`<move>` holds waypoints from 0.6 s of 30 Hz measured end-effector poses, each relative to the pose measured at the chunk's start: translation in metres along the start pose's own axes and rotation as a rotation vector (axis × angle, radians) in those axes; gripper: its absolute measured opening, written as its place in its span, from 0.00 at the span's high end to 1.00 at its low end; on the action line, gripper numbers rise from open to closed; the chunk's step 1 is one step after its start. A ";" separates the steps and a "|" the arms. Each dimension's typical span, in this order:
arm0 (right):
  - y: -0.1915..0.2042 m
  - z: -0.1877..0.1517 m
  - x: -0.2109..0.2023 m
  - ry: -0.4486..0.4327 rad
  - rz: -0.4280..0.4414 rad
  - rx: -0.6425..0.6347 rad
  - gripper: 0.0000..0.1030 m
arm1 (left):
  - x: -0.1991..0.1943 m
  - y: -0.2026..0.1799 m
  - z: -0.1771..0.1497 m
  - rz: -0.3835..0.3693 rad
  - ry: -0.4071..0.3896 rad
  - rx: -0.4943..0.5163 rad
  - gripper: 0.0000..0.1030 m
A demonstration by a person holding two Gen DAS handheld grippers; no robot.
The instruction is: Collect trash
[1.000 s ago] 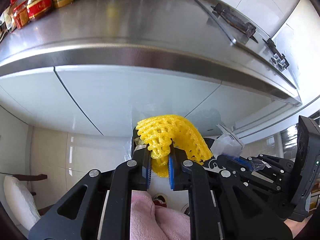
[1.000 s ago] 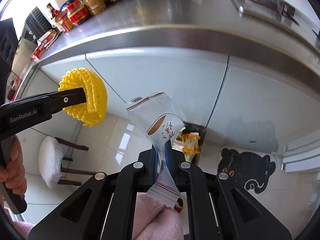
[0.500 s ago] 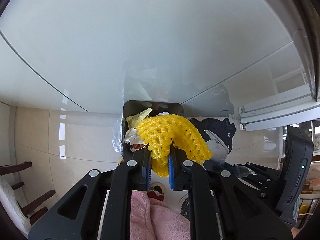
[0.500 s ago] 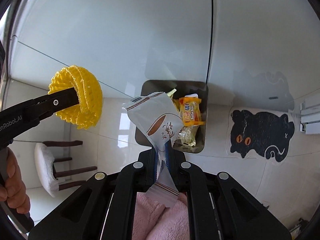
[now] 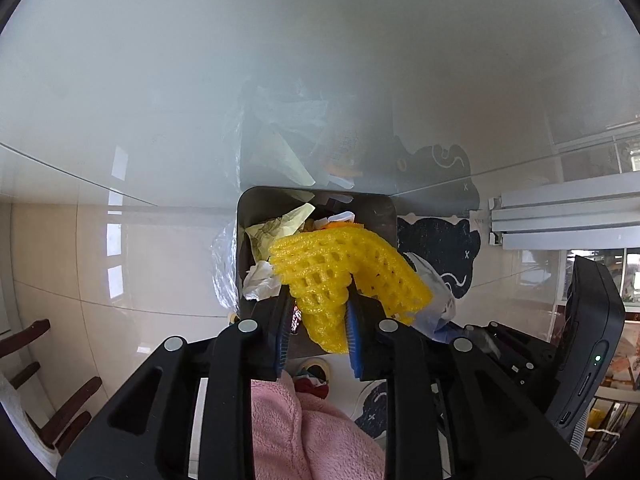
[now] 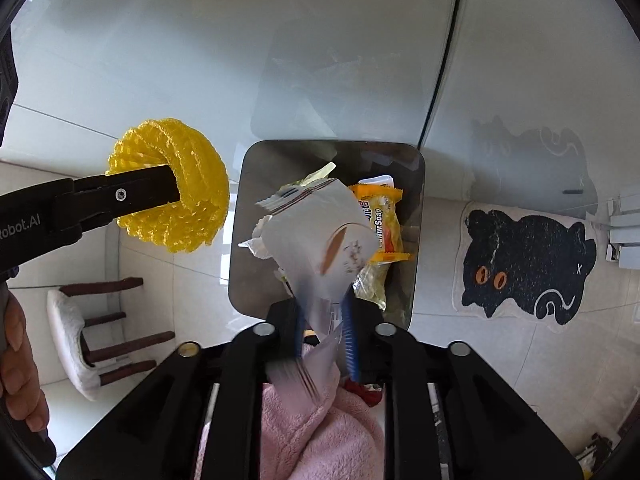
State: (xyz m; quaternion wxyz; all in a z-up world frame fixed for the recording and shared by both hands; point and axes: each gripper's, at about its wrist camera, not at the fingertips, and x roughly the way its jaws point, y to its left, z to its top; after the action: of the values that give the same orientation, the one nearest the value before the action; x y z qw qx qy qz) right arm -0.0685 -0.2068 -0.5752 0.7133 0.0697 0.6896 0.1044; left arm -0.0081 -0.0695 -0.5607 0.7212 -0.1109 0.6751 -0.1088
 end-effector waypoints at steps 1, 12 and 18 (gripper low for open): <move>-0.001 0.000 0.000 -0.003 0.003 -0.001 0.53 | 0.001 0.001 0.002 0.000 0.000 0.000 0.75; -0.008 0.005 -0.015 -0.041 -0.030 0.002 0.17 | -0.014 -0.001 0.004 0.064 -0.056 0.023 0.22; -0.008 0.004 -0.035 -0.068 -0.035 0.003 0.08 | -0.034 -0.010 0.000 0.075 -0.085 0.038 0.09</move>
State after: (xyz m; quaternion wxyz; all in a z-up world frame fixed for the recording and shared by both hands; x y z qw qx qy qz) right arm -0.0648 -0.2229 -0.5427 0.7381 0.0621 0.6660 0.0884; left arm -0.0107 -0.0689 -0.5250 0.7546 -0.0764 0.6456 -0.0895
